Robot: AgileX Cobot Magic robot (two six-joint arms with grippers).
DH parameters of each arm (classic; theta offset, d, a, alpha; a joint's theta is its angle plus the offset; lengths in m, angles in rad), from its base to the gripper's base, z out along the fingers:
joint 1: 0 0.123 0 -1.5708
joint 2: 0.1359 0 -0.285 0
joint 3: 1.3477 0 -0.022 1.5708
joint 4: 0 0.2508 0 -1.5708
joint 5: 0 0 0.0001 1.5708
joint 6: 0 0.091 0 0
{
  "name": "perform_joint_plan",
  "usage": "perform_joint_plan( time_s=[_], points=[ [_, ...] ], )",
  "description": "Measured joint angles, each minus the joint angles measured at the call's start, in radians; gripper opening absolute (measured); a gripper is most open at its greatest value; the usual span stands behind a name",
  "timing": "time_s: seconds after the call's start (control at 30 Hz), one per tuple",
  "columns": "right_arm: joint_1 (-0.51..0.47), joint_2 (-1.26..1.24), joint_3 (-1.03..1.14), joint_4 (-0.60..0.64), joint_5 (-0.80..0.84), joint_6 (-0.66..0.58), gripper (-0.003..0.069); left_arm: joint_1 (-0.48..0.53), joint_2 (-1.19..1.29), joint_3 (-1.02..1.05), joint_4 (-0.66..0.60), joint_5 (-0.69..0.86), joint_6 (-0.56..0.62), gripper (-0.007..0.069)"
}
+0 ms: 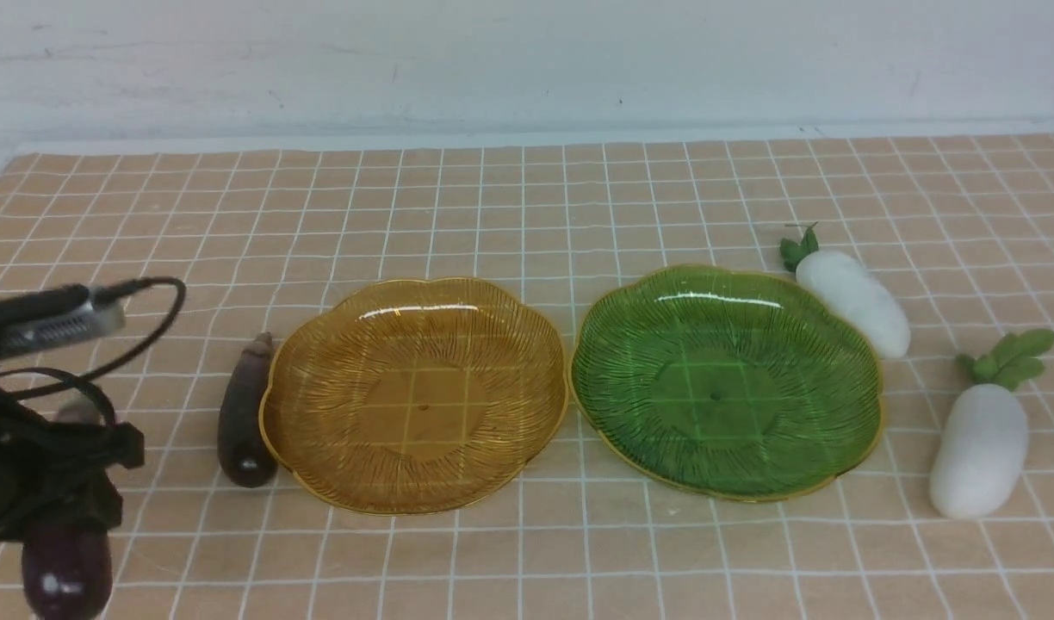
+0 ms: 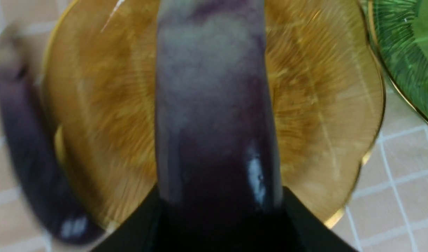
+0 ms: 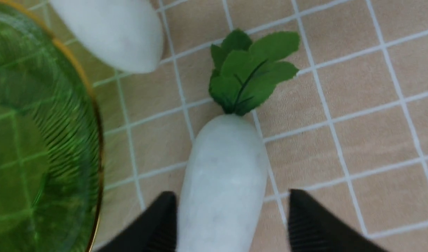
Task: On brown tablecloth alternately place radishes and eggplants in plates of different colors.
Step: 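Pick up the eggplant and place it in the yellow plate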
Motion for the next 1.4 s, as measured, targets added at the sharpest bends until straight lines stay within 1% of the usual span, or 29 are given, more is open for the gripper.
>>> perform_joint_plan(
  time_s=[0.07,0.13,0.2,0.33,0.37,0.4,0.47,0.53,0.57,0.6,0.63,0.73,0.77,0.8,0.83,0.87,0.97,1.03,1.07,1.13,1.23,1.3,1.4],
  points=[
    [0.000,0.059,-0.002,0.008,-0.042,0.037,0.0528,-0.010,0.085,-0.057,0.001,-0.006,0.047,0.0282],
    [0.000,0.120,-0.002,0.012,-0.073,0.069,0.0613,-0.011,0.145,-0.095,-0.002,-0.007,0.074,0.0284],
    [0.000,0.187,-0.002,0.026,-0.099,0.076,0.0659,-0.011,0.201,-0.125,-0.007,-0.009,0.080,0.0293],
    [0.000,0.247,-0.003,0.053,-0.121,0.076,0.0662,-0.011,0.312,-0.159,-0.013,-0.018,0.079,0.0386],
    [0.000,0.255,-0.003,0.059,-0.122,0.076,0.0660,-0.011,0.324,-0.160,-0.013,-0.024,0.078,0.0419],
    [0.000,0.259,-0.003,0.069,-0.123,0.075,0.0656,-0.011,0.336,-0.162,-0.013,-0.032,0.077,0.0469],
    [0.000,0.266,-0.003,0.097,-0.128,0.060,0.0631,-0.011,0.338,-0.172,-0.014,-0.032,0.075,0.0538],
    [0.000,0.266,-0.004,0.115,-0.131,0.029,0.0549,-0.011,0.338,-0.204,-0.013,-0.014,0.061,0.0576],
    [0.000,0.266,-0.007,0.118,-0.126,0.019,0.0488,-0.010,0.338,-0.227,-0.007,0.013,0.043,0.0574],
    [0.000,0.266,-0.018,0.118,-0.112,0.009,0.0437,-0.006,0.335,-0.254,0.005,0.052,0.022,0.0559],
    [0.000,0.266,-0.033,0.118,-0.089,-0.001,0.0440,0.001,0.330,-0.277,0.022,0.087,0.001,0.0530],
    [0.000,0.254,-0.122,0.106,0.043,-0.031,0.0447,0.045,0.302,-0.345,0.099,0.194,-0.035,0.0319],
    [0.000,0.243,-0.147,0.106,0.088,-0.034,0.0447,0.076,0.288,-0.360,0.125,0.230,-0.036,0.0188],
    [0.000,0.233,-0.179,0.107,0.122,-0.035,0.0447,0.100,0.279,-0.362,0.136,0.247,-0.038,0.0114],
    [0.005,0.219,-0.210,0.111,0.153,-0.037,0.0447,0.139,0.273,-0.362,0.134,0.265,-0.043,0.0058],
    [0.012,0.205,-0.239,0.121,0.174,-0.041,0.0447,0.177,0.272,-0.362,0.123,0.284,-0.043,0.0028],
    [0.081,0.180,-0.321,0.163,0.185,-0.054,0.0447,0.293,0.272,-0.358,0.054,0.334,-0.034,0.0006],
    [0.176,0.181,-0.342,0.179,0.153,-0.066,0.0447,0.352,0.272,-0.345,0.014,0.348,-0.024,0.0006],
    [0.208,0.183,-0.345,0.180,0.125,-0.081,0.0447,0.378,0.272,-0.332,-0.012,0.355,-0.020,0.0006],
    [0.275,0.202,-0.351,0.182,0.061,-0.096,0.0447,0.405,0.272,-0.304,-0.040,0.367,-0.017,0.0006],
    [0.323,0.257,-0.352,0.186,0.015,-0.102,0.0447,0.409,0.298,-0.290,-0.063,0.368,-0.011,0.0008],
    [0.332,0.308,-0.352,0.186,0.008,-0.103,0.0447,0.409,0.324,-0.290,-0.068,0.345,0.004,0.0036],
    [0.333,0.346,-0.352,0.189,0.006,-0.103,0.0468,0.409,0.362,-0.290,-0.084,0.246,0.029,0.0139]
  ],
)
